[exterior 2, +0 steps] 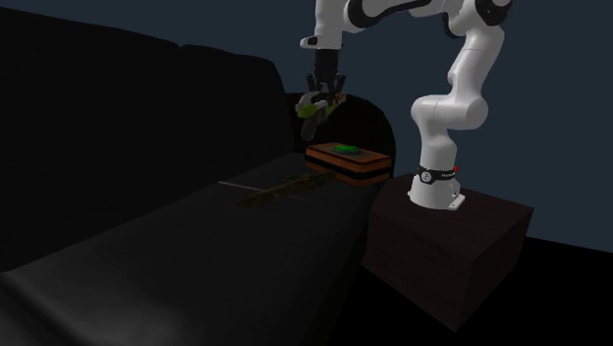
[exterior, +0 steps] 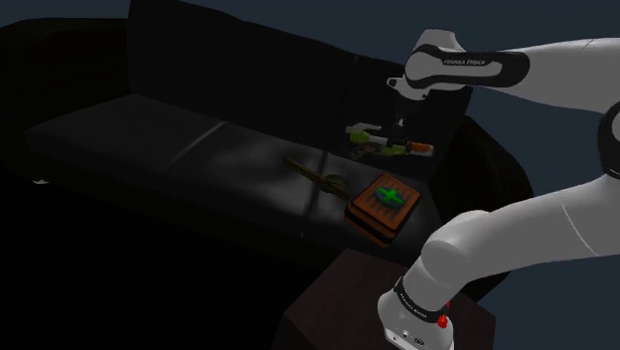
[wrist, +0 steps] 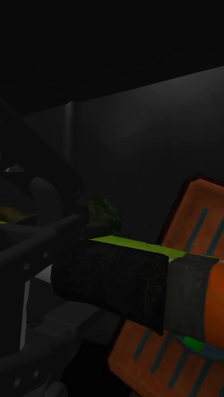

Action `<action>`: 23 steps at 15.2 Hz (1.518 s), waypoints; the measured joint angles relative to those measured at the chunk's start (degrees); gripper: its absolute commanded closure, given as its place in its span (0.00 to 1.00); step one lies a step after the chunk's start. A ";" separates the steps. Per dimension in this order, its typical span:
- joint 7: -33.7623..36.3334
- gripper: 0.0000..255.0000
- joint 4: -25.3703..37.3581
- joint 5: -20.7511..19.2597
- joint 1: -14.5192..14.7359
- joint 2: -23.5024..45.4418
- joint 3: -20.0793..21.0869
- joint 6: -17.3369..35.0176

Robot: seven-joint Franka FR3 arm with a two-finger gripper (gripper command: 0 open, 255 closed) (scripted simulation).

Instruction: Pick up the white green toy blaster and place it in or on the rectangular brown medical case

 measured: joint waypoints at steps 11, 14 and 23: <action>-2.35 1.00 -12.53 -4.88 -5.70 -18.19 -0.16 -5.37; -2.07 1.00 -14.93 -5.42 -5.96 -18.43 -0.63 -3.26; -1.41 1.00 -21.09 -7.59 -6.73 -17.64 -2.72 4.05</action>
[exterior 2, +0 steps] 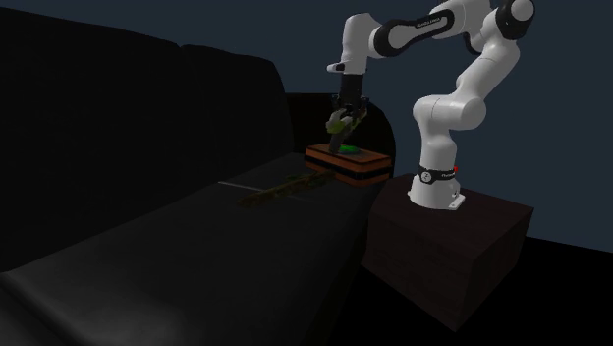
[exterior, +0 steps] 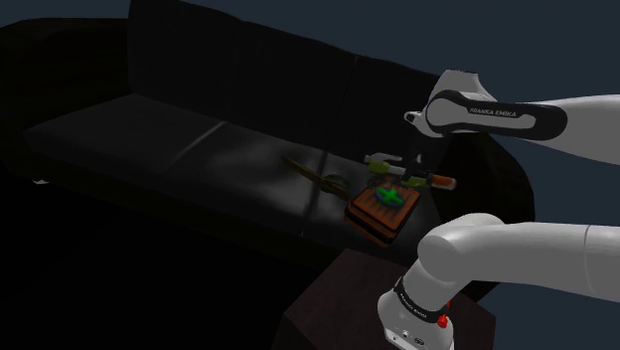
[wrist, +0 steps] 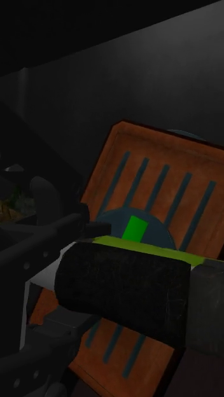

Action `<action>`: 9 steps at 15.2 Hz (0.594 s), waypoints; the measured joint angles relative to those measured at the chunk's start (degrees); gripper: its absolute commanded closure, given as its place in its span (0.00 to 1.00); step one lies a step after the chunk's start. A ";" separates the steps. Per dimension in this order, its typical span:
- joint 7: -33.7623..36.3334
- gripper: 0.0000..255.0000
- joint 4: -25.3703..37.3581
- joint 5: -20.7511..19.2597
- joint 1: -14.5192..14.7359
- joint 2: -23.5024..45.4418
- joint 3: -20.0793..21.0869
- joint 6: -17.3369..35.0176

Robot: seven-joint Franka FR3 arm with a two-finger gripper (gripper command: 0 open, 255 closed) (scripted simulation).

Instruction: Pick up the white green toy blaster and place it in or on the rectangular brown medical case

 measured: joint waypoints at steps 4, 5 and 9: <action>0.23 1.00 -2.15 -0.96 -0.38 0.34 -0.85 2.63; 0.20 1.00 -2.48 -1.04 -0.40 0.41 -1.00 2.90; 0.29 1.00 -2.87 -1.02 -0.27 0.66 -1.08 3.27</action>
